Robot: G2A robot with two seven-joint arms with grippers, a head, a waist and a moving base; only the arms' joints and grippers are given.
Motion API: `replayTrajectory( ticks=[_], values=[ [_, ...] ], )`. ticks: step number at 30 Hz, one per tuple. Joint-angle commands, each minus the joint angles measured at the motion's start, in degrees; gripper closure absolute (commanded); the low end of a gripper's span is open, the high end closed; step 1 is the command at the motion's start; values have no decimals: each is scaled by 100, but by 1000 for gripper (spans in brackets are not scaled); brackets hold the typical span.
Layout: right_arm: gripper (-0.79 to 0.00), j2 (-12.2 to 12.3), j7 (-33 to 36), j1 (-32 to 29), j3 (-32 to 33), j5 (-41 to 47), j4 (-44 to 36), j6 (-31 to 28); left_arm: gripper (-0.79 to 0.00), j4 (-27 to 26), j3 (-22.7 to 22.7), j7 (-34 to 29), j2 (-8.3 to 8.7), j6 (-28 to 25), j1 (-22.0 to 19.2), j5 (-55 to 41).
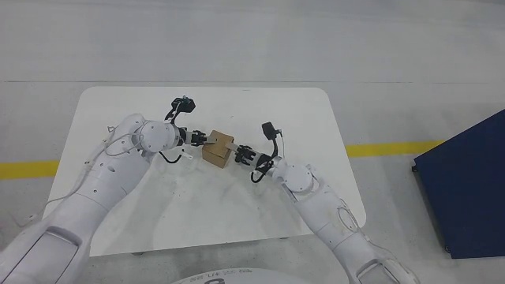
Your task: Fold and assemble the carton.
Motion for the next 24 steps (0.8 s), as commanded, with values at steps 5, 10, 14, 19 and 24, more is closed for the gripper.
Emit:
replayTrajectory(
  ticks=[5,10,14,19,24],
  values=[
    [-391,-45,26,243,-85,111,262,253,-767,17,-13,9,3,-34,2,13],
    [-265,-72,5,338,-139,141,393,319,-760,40,-16,-20,0,-48,-6,9],
    [-237,-72,-3,318,-145,95,351,290,-767,24,0,-12,-9,-31,7,8],
    [-320,-57,-25,218,-92,64,198,158,-763,1,13,-16,-16,-12,13,17],
    [-360,-46,-49,121,2,201,89,-71,-785,-15,-35,42,-18,14,-10,-32]
  ],
)
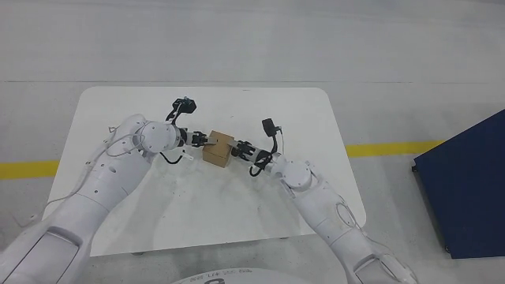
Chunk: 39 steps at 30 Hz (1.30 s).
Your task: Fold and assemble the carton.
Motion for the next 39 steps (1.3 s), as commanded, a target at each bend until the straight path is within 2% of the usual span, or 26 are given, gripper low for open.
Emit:
replayTrajectory(
  ticks=[1,7,10,11,12,16,19,24,27,39],
  values=[
    [-357,4,-12,-45,41,63,-36,-123,-785,-11,-78,90,5,25,-28,-75],
    [-314,39,-1,-184,200,109,-175,-328,-785,-86,-540,430,113,118,-73,-246],
    [-169,68,-43,-284,305,11,-361,-255,-785,-213,-911,648,232,184,-30,-207],
    [-62,80,-58,-327,347,-49,-454,-205,-785,-276,-1065,732,281,225,1,-187],
    [0,94,-67,-374,388,-117,-567,-140,-785,-363,-1232,815,332,251,46,-185],
    [0,148,-16,-553,503,-505,-1178,303,-785,-893,-1921,986,524,135,426,-446],
    [0,168,113,-566,414,-1004,-1661,879,-785,-1201,-2182,1071,576,9,778,-846],
    [0,135,548,-294,-25,-1555,-1938,1707,-785,-1221,-2201,1095,566,-45,869,-1076],
    [0,96,479,-98,-229,-1804,-1811,2067,-785,-1221,-2201,1095,566,-45,869,-1076],
    [0,-33,330,279,-898,-2590,-1768,2987,-785,-1221,-2201,1095,566,-45,869,-1076]
  ],
)
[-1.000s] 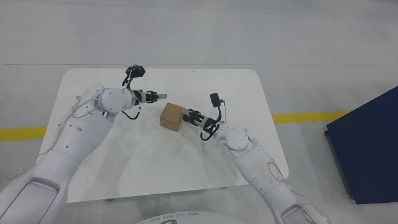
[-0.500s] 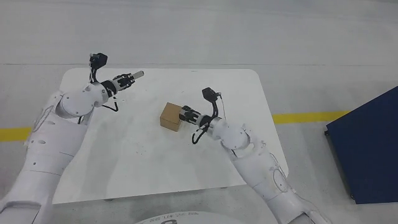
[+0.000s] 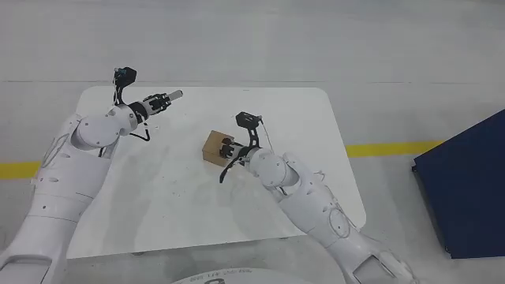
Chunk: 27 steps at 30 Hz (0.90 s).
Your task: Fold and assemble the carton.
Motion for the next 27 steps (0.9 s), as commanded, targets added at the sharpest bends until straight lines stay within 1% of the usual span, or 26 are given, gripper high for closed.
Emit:
replayTrajectory(
  ticks=[1,10,13,18,22,24,27],
  values=[
    [0,-20,-24,29,-88,-90,-17,119,-785,0,0,0,0,0,0,0],
    [0,-22,-152,-173,-16,-24,-451,-34,-785,0,0,0,0,0,0,0],
    [0,-49,-166,-84,-87,-62,-307,31,-785,0,0,0,0,0,0,0],
    [0,-160,-330,237,-344,-74,169,257,-785,0,0,0,0,0,0,0],
    [0,-220,-469,331,-485,-118,261,303,-785,0,0,0,0,0,0,0],
    [0,-216,-602,250,-405,-75,93,226,-785,0,0,0,0,0,0,0],
    [0,-144,-747,-112,-74,62,-344,-102,-785,0,0,0,0,0,0,0]
  ],
)
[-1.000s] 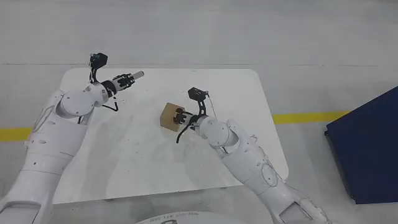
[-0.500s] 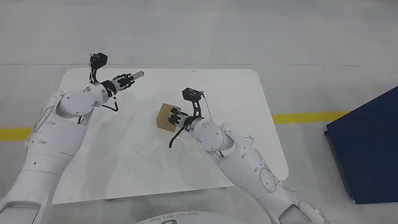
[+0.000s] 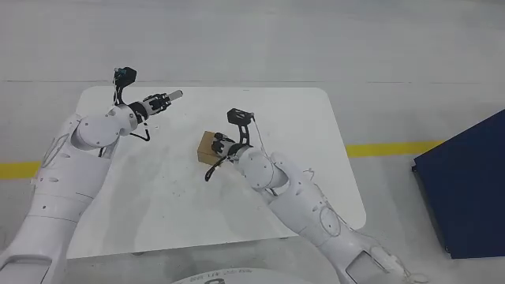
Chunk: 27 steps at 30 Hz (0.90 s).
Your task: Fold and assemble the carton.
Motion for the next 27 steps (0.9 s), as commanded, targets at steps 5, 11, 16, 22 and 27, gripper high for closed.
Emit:
replayTrajectory(
  ticks=[5,11,16,22,27],
  values=[
    [0,210,-256,-1002,1122,363,-739,-653,-785,0,0,0,0,0,0,0],
    [0,292,101,-1245,1717,707,-425,-606,-785,0,0,0,0,0,0,0],
    [0,234,472,-742,1344,616,272,-386,-785,0,0,0,0,0,0,0],
    [0,89,661,-30,794,758,1083,-427,-785,0,0,0,0,0,0,0],
    [0,16,924,213,452,783,1294,-618,-785,0,0,0,0,0,0,0]
  ],
)
